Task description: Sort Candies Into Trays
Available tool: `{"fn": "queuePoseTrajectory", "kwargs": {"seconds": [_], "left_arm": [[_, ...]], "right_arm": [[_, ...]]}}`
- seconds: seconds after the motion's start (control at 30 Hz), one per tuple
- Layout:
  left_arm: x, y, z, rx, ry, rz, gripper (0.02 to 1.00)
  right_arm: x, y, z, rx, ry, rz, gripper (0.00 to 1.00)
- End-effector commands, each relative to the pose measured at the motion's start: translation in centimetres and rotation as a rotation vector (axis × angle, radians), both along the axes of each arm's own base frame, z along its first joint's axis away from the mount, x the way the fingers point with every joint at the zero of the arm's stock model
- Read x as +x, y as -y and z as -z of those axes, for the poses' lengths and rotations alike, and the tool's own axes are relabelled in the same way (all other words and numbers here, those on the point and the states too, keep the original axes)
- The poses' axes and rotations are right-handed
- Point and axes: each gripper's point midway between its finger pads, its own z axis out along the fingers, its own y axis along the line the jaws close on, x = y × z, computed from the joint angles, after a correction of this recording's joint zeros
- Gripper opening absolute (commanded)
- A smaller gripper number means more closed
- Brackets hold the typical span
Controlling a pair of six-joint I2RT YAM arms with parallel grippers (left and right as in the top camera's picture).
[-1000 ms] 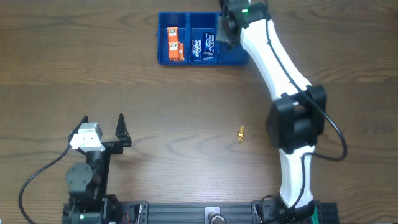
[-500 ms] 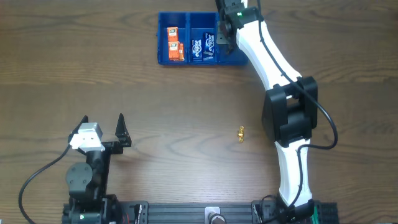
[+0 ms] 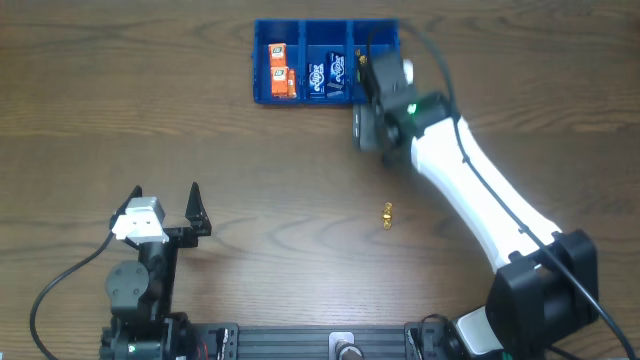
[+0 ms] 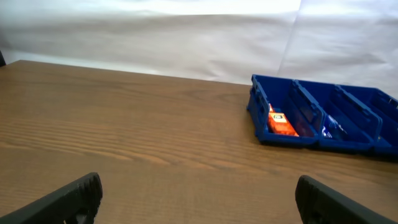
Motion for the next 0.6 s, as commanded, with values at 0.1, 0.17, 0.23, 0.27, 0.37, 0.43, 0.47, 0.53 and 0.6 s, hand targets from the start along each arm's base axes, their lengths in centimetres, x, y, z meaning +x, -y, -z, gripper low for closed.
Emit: {"fn": "queuePoseTrajectory", "kwargs": {"seconds": [0.1, 0.17, 0.23, 0.27, 0.37, 0.43, 0.47, 0.53, 0.6], "left_arm": [[-0.1, 0.0, 1.6, 0.01, -0.05, 0.005, 0.998], [-0.1, 0.0, 1.6, 0.01, -0.05, 0.005, 0.996], [-0.1, 0.0, 1.6, 0.01, -0.05, 0.005, 0.998], [-0.1, 0.0, 1.6, 0.01, -0.05, 0.005, 0.998], [-0.1, 0.0, 1.6, 0.01, -0.05, 0.005, 0.998], [-0.1, 0.0, 1.6, 0.01, -0.05, 0.005, 0.998], [-0.1, 0.0, 1.6, 0.01, -0.05, 0.005, 0.998], [-0.1, 0.0, 1.6, 0.01, -0.05, 0.005, 0.998], [-0.1, 0.0, 1.6, 0.01, -0.05, 0.005, 0.998]], "right_arm": [[-7.8, 0.4, 7.8, 0.026, -0.237, 0.072, 0.783], [-8.7, 0.4, 8.5, 0.016, -0.257, 0.059, 0.783], [-9.4, 0.3, 8.9, 0.011, -0.275, 0.047, 0.785], [-9.7, 0.2, 9.1, 0.013, -0.283, 0.045, 0.783], [-10.2, 0.5, 9.7, 0.007, -0.295, 0.049, 0.783], [-10.5, 0.8, 10.1, 0.006, -0.302, 0.069, 0.774], [-10.6, 0.9, 10.3, 0.005, -0.304, 0.072, 0.772], [-10.6, 1.1, 10.3, 0.005, -0.304, 0.077, 0.768], [-10.5, 1.1, 10.5, 0.002, -0.303, 0.077, 0.763]]}}
